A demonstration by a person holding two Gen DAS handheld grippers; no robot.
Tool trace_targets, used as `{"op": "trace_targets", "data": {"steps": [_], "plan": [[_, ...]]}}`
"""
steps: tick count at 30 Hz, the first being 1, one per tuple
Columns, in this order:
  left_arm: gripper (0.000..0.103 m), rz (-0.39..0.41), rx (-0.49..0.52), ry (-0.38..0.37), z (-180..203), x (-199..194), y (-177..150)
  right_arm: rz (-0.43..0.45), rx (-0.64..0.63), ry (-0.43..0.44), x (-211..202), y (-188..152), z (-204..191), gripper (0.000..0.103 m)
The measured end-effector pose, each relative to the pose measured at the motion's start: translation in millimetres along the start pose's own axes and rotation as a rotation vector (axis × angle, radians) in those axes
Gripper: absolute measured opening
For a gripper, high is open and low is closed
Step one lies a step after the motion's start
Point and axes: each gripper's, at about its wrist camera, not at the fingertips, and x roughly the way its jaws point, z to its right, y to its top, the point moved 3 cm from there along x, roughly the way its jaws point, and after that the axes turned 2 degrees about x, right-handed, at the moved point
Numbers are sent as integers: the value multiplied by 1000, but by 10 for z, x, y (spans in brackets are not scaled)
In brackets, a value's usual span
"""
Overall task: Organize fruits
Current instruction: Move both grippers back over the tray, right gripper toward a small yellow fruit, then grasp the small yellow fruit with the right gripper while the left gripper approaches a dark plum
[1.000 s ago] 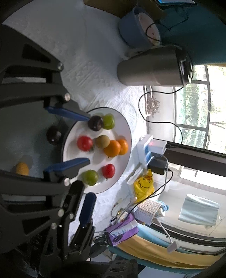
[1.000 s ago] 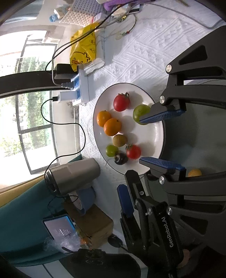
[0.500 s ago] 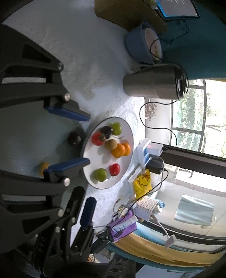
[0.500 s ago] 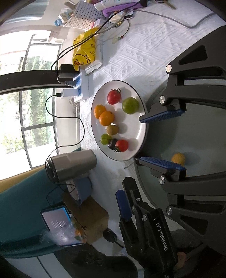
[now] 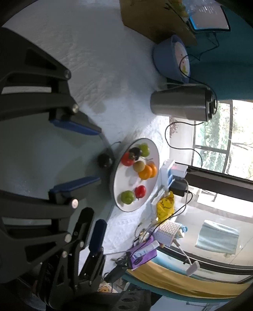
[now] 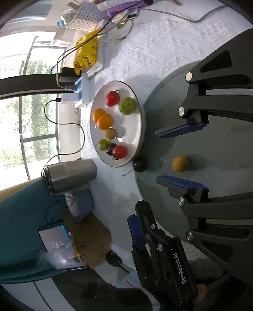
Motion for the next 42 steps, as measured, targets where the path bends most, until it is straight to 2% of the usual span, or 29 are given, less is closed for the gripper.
{"op": "trace_targets", "data": {"steps": [12, 21, 22, 24, 33, 42], "plan": [[46, -31, -32, 5, -89, 43, -255, -75, -4, 16, 189, -224, -63, 43], [46, -42, -38, 14, -122, 75, -262, -114, -1, 23, 349, -268, -84, 42], [46, -44, -39, 15, -124, 80, -262, -118, -2, 26, 364, -272, -85, 40], [46, -49, -37, 18, -118, 97, -259, -131, -9, 29, 400, -284, -92, 28], [46, -66, -17, 23, -19, 213, -175, -108, -12, 44, 370, -224, -24, 26], [46, -103, 15, 40, 181, 479, -67, -69, 45, 35, 284, -123, 365, 26]]}}
